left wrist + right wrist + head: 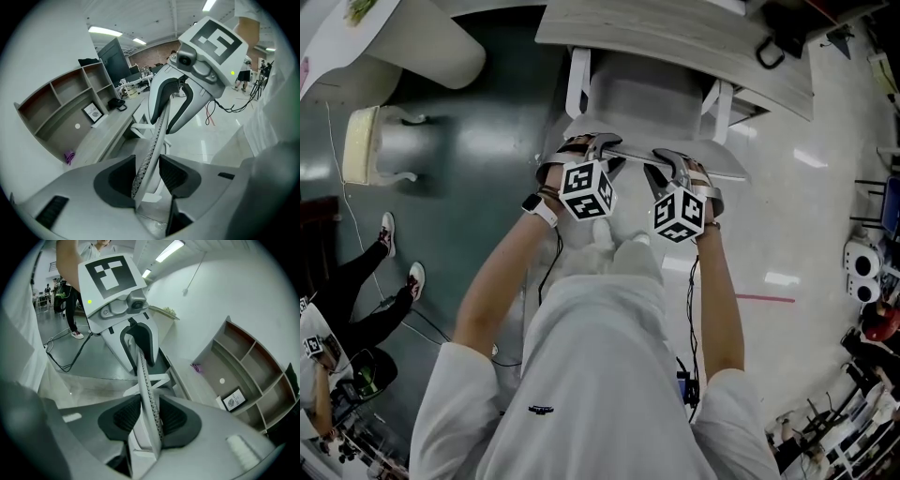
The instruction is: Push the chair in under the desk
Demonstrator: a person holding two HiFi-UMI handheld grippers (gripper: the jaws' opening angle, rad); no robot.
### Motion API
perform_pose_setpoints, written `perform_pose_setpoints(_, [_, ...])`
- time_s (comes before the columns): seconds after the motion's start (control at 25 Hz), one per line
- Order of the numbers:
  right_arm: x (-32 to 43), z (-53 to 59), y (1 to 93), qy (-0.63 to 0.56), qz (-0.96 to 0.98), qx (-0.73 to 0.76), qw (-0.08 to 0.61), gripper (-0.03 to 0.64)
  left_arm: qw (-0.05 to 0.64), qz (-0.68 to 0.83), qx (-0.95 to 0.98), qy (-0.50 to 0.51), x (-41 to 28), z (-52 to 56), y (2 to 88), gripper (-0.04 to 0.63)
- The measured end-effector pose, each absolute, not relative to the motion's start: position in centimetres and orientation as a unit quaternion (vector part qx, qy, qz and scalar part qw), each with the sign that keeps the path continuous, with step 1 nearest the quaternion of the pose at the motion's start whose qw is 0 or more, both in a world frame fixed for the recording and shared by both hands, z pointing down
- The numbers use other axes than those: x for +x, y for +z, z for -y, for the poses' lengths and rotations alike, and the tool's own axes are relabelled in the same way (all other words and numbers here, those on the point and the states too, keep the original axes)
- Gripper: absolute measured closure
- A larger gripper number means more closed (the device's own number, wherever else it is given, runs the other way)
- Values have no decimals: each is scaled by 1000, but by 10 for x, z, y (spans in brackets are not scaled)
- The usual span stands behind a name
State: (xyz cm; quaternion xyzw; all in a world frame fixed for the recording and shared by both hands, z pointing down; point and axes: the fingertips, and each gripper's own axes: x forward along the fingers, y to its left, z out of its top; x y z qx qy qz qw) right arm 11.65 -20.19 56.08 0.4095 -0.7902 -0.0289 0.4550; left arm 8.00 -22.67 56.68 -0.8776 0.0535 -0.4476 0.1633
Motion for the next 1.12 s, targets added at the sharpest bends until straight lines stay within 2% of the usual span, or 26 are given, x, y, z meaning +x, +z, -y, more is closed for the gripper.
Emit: perform_pose_setpoints(1.12, [174,331,557,-62,781,421,457,482,176,-65,-875,-446,139,357,564,431])
